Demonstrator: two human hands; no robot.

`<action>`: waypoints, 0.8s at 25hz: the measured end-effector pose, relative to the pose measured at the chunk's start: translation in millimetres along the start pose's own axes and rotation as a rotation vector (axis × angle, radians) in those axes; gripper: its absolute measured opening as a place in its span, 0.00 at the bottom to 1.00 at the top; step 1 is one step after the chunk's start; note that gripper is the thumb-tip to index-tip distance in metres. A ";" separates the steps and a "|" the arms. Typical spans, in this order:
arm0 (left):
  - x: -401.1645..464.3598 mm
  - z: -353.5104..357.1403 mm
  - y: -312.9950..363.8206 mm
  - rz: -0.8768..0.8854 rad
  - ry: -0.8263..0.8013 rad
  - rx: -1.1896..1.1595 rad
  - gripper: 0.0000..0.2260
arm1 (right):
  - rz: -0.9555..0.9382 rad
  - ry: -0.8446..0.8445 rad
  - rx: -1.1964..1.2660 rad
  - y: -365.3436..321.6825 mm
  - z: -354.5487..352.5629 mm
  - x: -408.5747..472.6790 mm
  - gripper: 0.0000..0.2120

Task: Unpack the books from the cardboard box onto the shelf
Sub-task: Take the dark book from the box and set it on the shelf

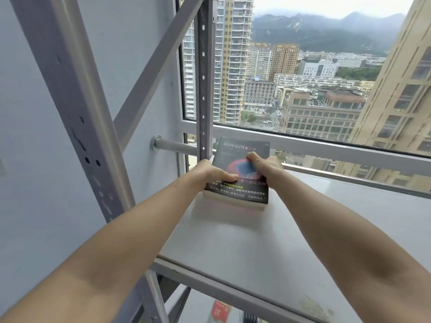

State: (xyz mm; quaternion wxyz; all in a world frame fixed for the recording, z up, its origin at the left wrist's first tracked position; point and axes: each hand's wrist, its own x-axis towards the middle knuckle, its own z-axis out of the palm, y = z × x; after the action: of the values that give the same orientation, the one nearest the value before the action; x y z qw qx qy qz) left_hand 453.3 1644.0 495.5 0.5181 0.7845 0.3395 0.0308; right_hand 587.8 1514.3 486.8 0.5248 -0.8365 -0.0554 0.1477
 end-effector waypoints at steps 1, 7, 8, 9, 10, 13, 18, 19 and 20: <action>5.8 -0.4 0.3 -0.005 0.032 0.049 0.40 | -0.008 0.003 -0.035 -1.5 4.4 7.1 0.28; 26.5 -6.5 6.7 -0.024 0.094 0.236 0.43 | -0.015 0.053 -0.304 -2.1 22.9 22.2 0.28; 27.5 -6.0 7.2 -0.025 0.097 0.283 0.41 | -0.035 0.077 -0.356 -1.3 24.8 21.9 0.27; 28.0 -5.6 8.3 -0.025 0.099 0.335 0.41 | -0.059 0.093 -0.409 -1.6 26.3 21.8 0.26; 28.6 -6.2 10.2 -0.026 0.103 0.393 0.41 | -0.079 0.100 -0.467 -3.2 27.0 21.4 0.26; 28.1 -6.5 18.9 0.004 0.117 0.573 0.43 | -0.092 0.084 -0.578 -6.6 23.4 19.8 0.30; 20.8 12.6 55.5 0.259 0.270 0.768 0.38 | -0.099 0.071 -0.681 6.4 -16.9 7.3 0.28; 18.6 19.9 66.2 0.307 0.240 0.723 0.33 | -0.107 0.102 -0.709 10.9 -33.5 1.4 0.27; 16.5 27.8 75.6 0.344 0.181 0.675 0.29 | -0.110 0.143 -0.734 15.5 -51.2 -5.8 0.25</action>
State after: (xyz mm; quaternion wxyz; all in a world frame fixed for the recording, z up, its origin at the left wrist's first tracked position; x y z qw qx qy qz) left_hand 515.0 1613.6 540.7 0.1859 0.9504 0.2385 0.0730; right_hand 596.9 1461.8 494.8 0.1997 -0.9729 -0.1126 0.0306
